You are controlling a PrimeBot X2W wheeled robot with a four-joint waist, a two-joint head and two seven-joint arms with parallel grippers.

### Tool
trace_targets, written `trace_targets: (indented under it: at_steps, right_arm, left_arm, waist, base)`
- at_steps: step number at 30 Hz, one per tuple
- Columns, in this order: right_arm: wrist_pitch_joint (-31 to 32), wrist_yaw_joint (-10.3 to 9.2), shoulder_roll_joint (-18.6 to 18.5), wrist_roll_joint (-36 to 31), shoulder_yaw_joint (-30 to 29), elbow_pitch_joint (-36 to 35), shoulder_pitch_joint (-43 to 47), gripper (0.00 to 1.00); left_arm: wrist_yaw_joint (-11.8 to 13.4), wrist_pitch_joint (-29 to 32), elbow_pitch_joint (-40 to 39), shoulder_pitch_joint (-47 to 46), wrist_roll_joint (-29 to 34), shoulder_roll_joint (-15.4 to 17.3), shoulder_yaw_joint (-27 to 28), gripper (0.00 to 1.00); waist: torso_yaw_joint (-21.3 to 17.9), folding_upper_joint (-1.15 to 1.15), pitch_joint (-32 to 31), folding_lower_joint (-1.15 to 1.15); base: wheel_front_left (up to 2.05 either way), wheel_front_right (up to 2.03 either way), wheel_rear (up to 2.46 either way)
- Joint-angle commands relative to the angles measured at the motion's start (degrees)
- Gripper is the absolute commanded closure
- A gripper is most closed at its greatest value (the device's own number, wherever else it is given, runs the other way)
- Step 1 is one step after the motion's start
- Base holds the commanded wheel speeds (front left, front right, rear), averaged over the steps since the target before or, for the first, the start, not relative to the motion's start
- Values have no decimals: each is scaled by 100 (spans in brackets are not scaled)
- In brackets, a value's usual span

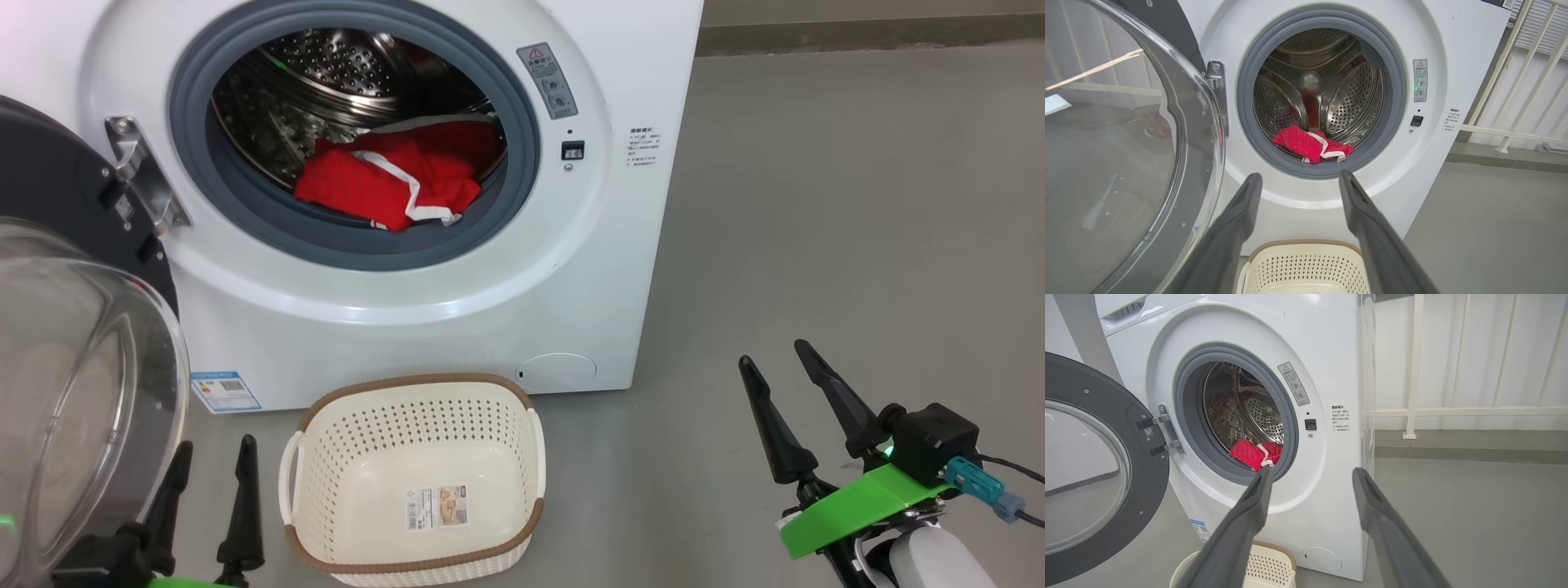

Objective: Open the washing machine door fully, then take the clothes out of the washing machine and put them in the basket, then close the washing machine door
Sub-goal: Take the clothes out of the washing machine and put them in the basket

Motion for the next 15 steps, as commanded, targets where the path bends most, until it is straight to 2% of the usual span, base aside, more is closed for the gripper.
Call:
trace_targets:
  at_steps: [1, 6, 15]
  right_arm:
    - [-69, 9, -10, -37, 88, -150, -56, 0]
    - [-69, 9, 6, -50, 82, -160, -44, 0]
    - [-69, 9, -2, -35, 82, -157, -44, 0]
  left_arm:
    - [-56, -70, -92, -150, 48, 103, 217, 0]
    - [-67, -70, -90, -161, 67, 103, 223, 0]
    - [-72, -70, -68, -173, 68, 92, 230, 0]
  waist:
    - [0, 0, 1, 0]
    - [1, 0, 3, 0]
    - [13, 0, 3, 0]
  base:
    - [52, -52, 0]
    - [82, -82, 0]
    - [139, -139, 0]
